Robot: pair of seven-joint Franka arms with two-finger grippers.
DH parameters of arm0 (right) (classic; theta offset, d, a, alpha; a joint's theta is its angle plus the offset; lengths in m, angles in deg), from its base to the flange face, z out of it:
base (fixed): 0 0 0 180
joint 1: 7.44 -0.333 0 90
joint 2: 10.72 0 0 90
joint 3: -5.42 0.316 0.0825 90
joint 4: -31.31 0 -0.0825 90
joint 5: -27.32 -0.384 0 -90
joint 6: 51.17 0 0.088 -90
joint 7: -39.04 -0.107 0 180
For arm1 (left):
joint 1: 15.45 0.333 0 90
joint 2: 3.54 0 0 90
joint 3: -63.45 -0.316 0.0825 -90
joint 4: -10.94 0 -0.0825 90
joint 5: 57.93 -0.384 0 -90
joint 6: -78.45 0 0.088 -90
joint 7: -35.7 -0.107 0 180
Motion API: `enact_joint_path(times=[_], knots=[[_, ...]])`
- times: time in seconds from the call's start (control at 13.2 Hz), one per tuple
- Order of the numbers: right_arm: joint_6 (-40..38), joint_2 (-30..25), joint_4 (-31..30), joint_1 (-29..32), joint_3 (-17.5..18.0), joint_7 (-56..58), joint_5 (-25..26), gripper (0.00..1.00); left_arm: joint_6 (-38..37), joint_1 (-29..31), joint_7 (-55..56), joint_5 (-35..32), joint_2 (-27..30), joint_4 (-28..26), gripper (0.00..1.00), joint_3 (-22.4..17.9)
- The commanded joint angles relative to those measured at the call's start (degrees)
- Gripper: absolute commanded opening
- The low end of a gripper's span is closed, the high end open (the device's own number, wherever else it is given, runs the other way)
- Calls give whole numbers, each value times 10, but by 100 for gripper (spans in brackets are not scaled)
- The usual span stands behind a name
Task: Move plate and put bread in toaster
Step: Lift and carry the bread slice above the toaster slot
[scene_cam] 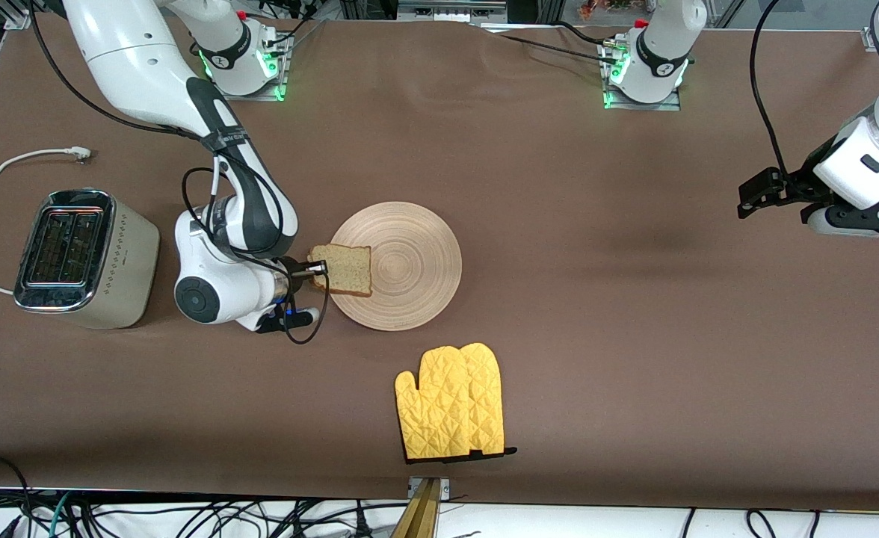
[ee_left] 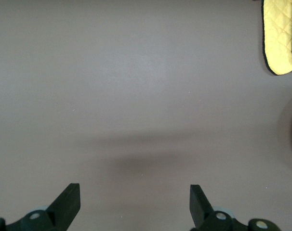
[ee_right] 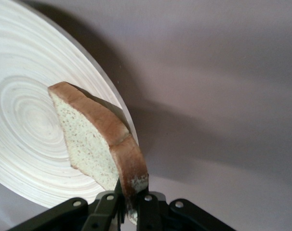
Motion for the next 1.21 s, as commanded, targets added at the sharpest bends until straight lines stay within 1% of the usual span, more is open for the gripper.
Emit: enact_joint_path(times=[0.0,0.15,0.38,0.53,0.68,0.76,0.91,0.98,1.06,1.14], knots=[[-80,-13,53,21,-13,1,18,0,-8,1,-1,3,-3,10,100,2],[-135,-13,106,30,-40,7,37,0,-8,1,-1,3,-3,10,100,2],[-182,-14,147,56,-78,21,40,0,-8,1,-1,3,-3,10,100,2],[-208,-42,157,61,-114,30,55,0,-8,1,-1,3,-3,10,100,2],[-232,-63,157,63,-142,58,98,0,-8,1,-1,3,-3,10,100,2],[-239,-69,157,64,-157,83,110,0,-8,1,-1,3,-3,10,100,2],[-265,-81,157,66,-194,132,111,0,-8,1,-1,3,-3,10,100,2],[-276,-84,157,65,-213,138,111,0,-8,1,-1,3,-3,10,100,2],[-290,-95,157,65,-223,136,112,0,-8,0,-1,3,-3,10,100,2],[-296,-99,157,64,-234,136,125,0,-8,1,-1,3,-3,10,100,2]])
